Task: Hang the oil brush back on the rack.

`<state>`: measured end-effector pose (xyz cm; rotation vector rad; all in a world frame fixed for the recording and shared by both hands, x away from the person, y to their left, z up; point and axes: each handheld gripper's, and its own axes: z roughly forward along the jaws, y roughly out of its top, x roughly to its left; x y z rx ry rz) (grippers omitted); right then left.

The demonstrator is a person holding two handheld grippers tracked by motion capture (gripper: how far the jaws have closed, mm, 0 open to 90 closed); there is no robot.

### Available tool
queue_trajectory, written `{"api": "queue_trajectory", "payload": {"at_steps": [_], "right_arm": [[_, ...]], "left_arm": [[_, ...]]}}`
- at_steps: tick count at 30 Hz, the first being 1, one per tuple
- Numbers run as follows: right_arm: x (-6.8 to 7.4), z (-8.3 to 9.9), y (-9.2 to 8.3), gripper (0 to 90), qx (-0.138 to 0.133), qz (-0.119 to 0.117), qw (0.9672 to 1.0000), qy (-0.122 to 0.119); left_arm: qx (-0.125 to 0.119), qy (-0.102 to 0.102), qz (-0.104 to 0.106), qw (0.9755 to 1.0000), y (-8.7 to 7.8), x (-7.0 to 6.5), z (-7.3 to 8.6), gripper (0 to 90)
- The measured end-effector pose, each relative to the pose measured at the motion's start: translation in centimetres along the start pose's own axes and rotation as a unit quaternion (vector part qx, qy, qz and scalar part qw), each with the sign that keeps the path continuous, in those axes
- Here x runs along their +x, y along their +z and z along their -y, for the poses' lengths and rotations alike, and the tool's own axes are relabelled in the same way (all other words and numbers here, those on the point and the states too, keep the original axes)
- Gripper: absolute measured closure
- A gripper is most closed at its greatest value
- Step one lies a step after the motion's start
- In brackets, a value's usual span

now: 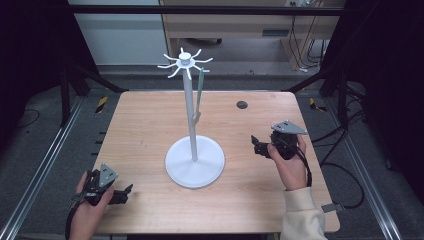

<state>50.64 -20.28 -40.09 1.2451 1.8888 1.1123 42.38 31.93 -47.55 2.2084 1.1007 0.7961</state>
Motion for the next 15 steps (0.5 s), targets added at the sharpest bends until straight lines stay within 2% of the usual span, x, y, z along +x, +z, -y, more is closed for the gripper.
{"api": "queue_trajectory", "payload": {"at_steps": [6, 15], "right_arm": [[-0.2, 1.3, 1.0, 10.3, 0.016, -0.005, 0.9998, 0.006], [0.1, 3.0, 2.4, 10.9, 0.034, -0.012, 0.9993, -0.010]], "left_arm": [[0.001, 0.002, 0.002, 1.0000, 0.0, -0.1, 0.0, 3.2], [0.003, 0.004, 0.004, 1.0000, 0.1, -0.2, 0.0, 3.2]]}}
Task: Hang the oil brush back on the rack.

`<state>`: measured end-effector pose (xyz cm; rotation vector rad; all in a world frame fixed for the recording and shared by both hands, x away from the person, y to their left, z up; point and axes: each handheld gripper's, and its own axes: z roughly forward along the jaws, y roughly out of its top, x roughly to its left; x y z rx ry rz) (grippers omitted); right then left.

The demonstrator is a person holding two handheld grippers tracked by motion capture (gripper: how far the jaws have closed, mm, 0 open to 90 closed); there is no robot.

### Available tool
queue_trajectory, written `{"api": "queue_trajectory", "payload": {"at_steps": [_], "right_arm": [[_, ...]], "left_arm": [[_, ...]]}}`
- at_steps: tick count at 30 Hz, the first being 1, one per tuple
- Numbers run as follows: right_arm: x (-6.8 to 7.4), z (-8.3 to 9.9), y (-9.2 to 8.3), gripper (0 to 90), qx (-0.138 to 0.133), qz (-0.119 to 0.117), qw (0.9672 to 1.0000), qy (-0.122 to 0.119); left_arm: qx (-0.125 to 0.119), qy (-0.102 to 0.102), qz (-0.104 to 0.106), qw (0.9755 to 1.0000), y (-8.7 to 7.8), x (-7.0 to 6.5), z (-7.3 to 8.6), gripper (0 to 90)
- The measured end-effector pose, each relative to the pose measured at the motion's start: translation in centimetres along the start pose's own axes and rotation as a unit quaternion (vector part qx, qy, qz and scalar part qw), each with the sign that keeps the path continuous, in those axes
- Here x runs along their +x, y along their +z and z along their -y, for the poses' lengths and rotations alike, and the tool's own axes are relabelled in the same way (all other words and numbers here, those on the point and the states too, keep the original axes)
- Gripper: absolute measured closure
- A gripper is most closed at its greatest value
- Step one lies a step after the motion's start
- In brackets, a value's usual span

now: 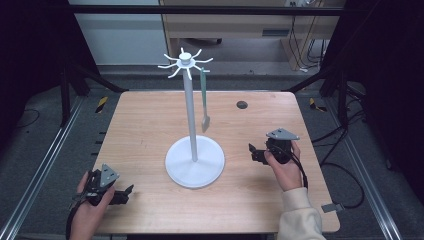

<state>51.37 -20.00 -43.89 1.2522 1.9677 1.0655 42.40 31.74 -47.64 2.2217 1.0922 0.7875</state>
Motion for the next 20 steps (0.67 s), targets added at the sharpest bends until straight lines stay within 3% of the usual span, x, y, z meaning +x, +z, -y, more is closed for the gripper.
{"api": "queue_trajectory", "payload": {"at_steps": [9, 20], "right_arm": [[1.1, 1.0, 1.5, 11.1, 0.027, -0.030, 0.9991, -0.014], [2.8, 2.3, 3.1, 11.7, 0.076, -0.081, 0.9932, -0.033]], "left_arm": [[0.001, 0.001, 0.001, 1.0000, 0.0, -0.1, 0.0, 3.1], [0.002, 0.004, 0.003, 1.0000, 0.1, -0.1, -0.1, 3.1]]}}
